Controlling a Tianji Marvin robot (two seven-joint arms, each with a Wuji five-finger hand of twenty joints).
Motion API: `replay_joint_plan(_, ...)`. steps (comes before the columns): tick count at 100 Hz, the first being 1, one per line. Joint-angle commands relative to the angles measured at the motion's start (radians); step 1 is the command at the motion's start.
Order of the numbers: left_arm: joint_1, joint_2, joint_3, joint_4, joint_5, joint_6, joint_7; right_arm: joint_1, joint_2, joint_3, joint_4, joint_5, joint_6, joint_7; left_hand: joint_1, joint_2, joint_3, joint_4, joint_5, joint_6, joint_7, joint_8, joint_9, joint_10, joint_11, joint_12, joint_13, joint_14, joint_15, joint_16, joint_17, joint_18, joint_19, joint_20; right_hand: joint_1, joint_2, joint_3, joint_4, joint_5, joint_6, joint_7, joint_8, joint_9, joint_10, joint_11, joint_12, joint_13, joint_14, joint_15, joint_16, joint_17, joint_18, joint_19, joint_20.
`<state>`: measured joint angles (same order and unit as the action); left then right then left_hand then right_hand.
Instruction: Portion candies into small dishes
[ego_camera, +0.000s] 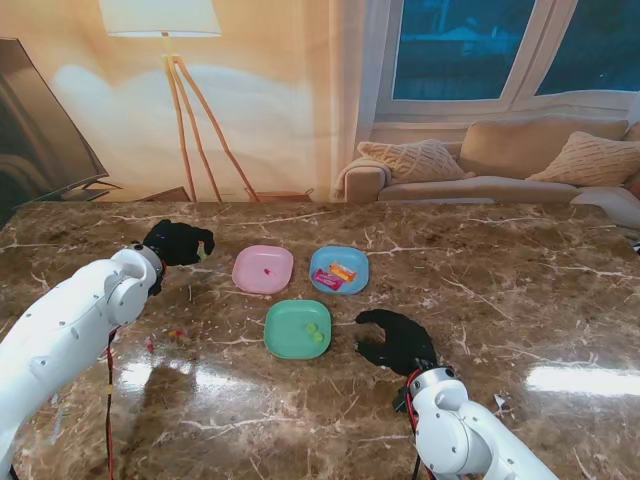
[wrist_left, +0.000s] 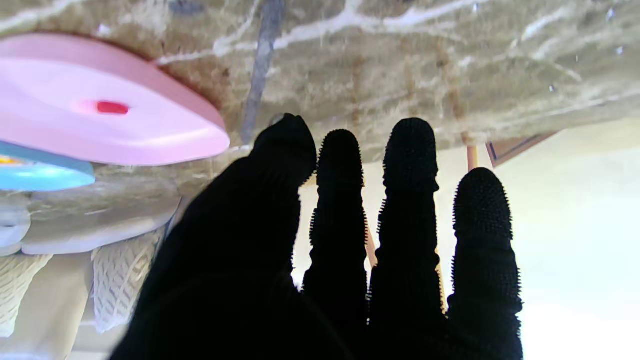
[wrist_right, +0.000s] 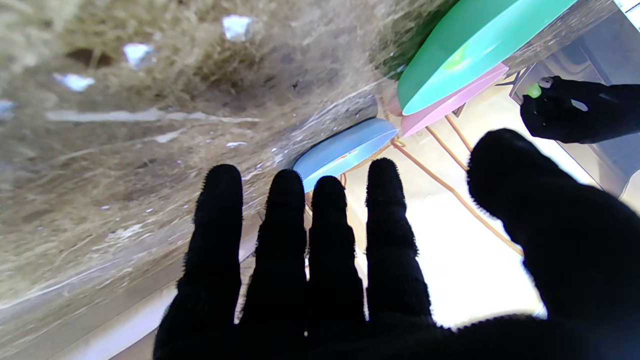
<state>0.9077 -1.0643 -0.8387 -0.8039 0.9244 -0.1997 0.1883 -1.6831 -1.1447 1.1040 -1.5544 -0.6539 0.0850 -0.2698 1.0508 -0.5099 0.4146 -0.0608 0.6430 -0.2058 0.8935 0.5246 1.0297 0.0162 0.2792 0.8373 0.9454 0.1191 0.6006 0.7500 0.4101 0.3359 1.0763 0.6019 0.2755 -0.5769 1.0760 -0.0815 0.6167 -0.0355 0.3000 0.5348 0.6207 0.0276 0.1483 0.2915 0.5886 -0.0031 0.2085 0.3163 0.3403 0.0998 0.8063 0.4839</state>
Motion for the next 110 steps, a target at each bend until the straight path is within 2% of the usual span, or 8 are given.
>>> replay_joint_plan(1, 0.027, 0.013, -0.016, -0.039, -0.003, 0.007, 0.004, -0.008, -0.001, 0.000, 0.004, 0.002, 0.001, 0.010, 0.051, 0.026, -0.014, 0.008, 0.045, -0.016, 0.091, 0.003, 0.030, -0.003, 0.016, 0.008, 0.018, 0.004, 0.031, -0.012, -0.007, 0.010, 0.034, -0.007, -0.005, 0.007, 0.010, 0.013, -0.011, -0.029, 0.006, -0.010, -0.026, -0.004, -0.004, -0.004, -0.006, 0.030, 0.004, 0.018, 0.003, -0.007, 0.016, 0.021)
replay_joint_plan(14, 0.131, 0.019, -0.141, -0.193, 0.055, 0.008, -0.024, -0.012, -0.003, 0.003, 0.002, -0.001, 0.000, 0.002, 0.048, 0.025, -0.019, 0.009, 0.060, -0.013, 0.084, -0.007, 0.038, 0.003, 0.014, 0.003, 0.019, 0.009, 0.031, -0.019, -0.008, 0.014, 0.038, -0.004, -0.004, 0.006, 0.010, 0.013, -0.010, -0.030, 0.007, -0.010, -0.027, -0.003, -0.004, -0.004, -0.006, 0.032, 0.004, 0.018, 0.003, -0.005, 0.016, 0.021)
replay_joint_plan(24, 0.205, 0.018, -0.203, -0.307, 0.081, 0.005, -0.041, -0.015, -0.003, 0.005, 0.000, -0.003, -0.003, -0.005, 0.047, 0.023, -0.022, 0.011, 0.074, -0.007, 0.074, -0.018, 0.047, 0.007, 0.012, 0.001, 0.023, 0.011, 0.031, -0.025, -0.006, 0.014, 0.040, -0.003, -0.004, 0.007, 0.010, 0.013, -0.010, -0.029, 0.006, -0.010, -0.027, -0.004, -0.004, -0.005, -0.006, 0.031, 0.004, 0.018, 0.003, -0.006, 0.016, 0.021)
replay_joint_plan(39, 0.293, 0.012, -0.250, -0.449, 0.093, 0.006, -0.059, -0.023, -0.003, 0.010, -0.004, -0.007, -0.008, -0.011, 0.044, 0.020, -0.024, 0.012, 0.090, -0.002, 0.063, -0.026, 0.056, 0.012, 0.008, -0.001, 0.027, 0.016, 0.028, -0.031, -0.004, 0.020, 0.041, -0.003, -0.005, 0.006, 0.010, 0.013, -0.010, -0.029, 0.006, -0.010, -0.026, -0.003, -0.004, -0.005, -0.006, 0.031, 0.004, 0.018, 0.003, -0.006, 0.016, 0.021)
replay_joint_plan(51, 0.345, 0.009, -0.256, -0.533, 0.095, -0.002, -0.073, -0.032, -0.004, 0.016, -0.010, -0.008, -0.012, -0.019, 0.039, 0.021, -0.025, 0.012, 0.095, 0.001, 0.060, -0.027, 0.059, 0.013, 0.005, 0.000, 0.025, 0.018, 0.023, -0.034, -0.008, 0.030, 0.039, -0.002, -0.006, 0.006, 0.009, 0.013, -0.009, -0.031, 0.007, -0.009, -0.027, -0.003, -0.005, -0.005, -0.006, 0.031, 0.003, 0.018, 0.003, -0.006, 0.016, 0.021)
replay_joint_plan(80, 0.440, -0.003, -0.211, -0.635, 0.076, 0.000, -0.044, -0.050, -0.006, 0.033, -0.021, -0.012, -0.026, -0.035, 0.022, 0.026, -0.034, 0.010, 0.115, 0.017, 0.026, -0.043, 0.050, 0.027, 0.016, 0.036, 0.011, 0.026, 0.021, -0.031, -0.020, 0.040, 0.041, 0.009, -0.006, 0.005, 0.008, 0.013, -0.008, -0.031, 0.007, -0.009, -0.028, -0.002, -0.006, -0.006, -0.005, 0.032, 0.003, 0.018, 0.003, -0.005, 0.016, 0.021)
replay_joint_plan(96, 0.491, -0.008, -0.184, -0.664, 0.057, 0.017, -0.030, -0.058, -0.007, 0.041, -0.026, -0.014, -0.033, -0.044, 0.020, 0.024, -0.034, 0.010, 0.129, 0.024, 0.014, -0.050, 0.049, 0.032, 0.021, 0.048, 0.008, 0.029, 0.022, -0.028, -0.023, 0.043, 0.038, 0.012, -0.005, 0.004, 0.009, 0.013, -0.008, -0.031, 0.007, -0.009, -0.028, -0.004, -0.006, -0.006, -0.006, 0.032, 0.003, 0.018, 0.003, -0.005, 0.015, 0.021)
replay_joint_plan(110, 0.517, -0.004, -0.167, -0.677, 0.066, 0.005, -0.029, -0.059, -0.007, 0.042, -0.027, -0.015, -0.039, -0.048, 0.014, 0.022, -0.034, 0.010, 0.139, 0.019, 0.005, -0.053, 0.041, 0.027, 0.026, 0.063, -0.002, 0.029, 0.019, -0.027, -0.031, 0.045, 0.033, 0.013, -0.005, 0.004, 0.008, 0.013, -0.007, -0.030, 0.007, -0.009, -0.029, -0.003, -0.006, -0.007, -0.005, 0.031, 0.003, 0.018, 0.004, -0.005, 0.015, 0.021)
